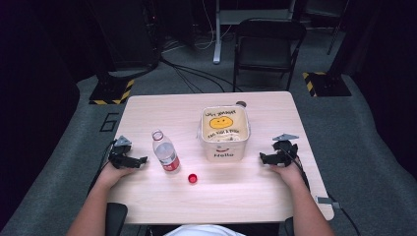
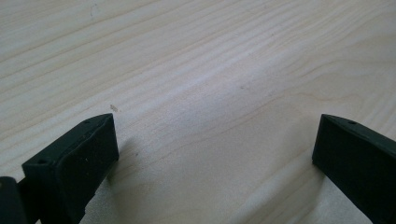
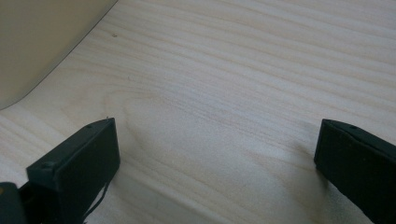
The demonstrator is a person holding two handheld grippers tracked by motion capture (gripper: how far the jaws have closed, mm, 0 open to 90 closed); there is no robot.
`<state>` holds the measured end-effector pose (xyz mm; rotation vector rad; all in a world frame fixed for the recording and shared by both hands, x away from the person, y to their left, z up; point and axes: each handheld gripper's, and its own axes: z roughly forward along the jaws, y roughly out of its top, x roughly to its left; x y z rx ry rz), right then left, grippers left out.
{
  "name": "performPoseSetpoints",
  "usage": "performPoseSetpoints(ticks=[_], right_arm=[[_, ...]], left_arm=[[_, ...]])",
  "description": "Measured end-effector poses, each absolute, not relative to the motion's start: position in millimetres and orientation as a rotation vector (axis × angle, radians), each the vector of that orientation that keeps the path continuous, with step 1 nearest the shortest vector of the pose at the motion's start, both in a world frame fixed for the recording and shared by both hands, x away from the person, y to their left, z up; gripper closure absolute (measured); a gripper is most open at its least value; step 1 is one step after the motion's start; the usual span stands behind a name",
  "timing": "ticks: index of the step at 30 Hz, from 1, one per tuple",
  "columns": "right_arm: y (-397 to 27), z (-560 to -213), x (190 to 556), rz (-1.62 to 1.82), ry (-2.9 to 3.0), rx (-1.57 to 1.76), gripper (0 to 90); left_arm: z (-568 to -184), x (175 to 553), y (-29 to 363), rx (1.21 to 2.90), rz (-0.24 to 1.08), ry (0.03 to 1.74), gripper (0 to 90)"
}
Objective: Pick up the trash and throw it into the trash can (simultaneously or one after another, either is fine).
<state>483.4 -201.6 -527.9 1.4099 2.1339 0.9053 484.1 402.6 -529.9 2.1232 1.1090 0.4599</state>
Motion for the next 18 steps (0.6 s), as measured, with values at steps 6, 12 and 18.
performPoseSetpoints(ticks=[6,12,18], right_arm=[[-200.9,-527.8,481.2,0.905,2.129,1.421,0.0],[-200.7,-527.7,481.4,0.912,2.139,1.418,0.0],[-200.0,-527.9,483.0,0.916,2.15,1.395,0.0]], left_arm=[[-530.3,483.8,401.5,2.109,0.458,1.119,0.1],[-529.5,479.9,402.6,2.122,0.458,1.109,0.6],[-528.3,475.2,400.8,2.135,0.442,1.086,2.9]])
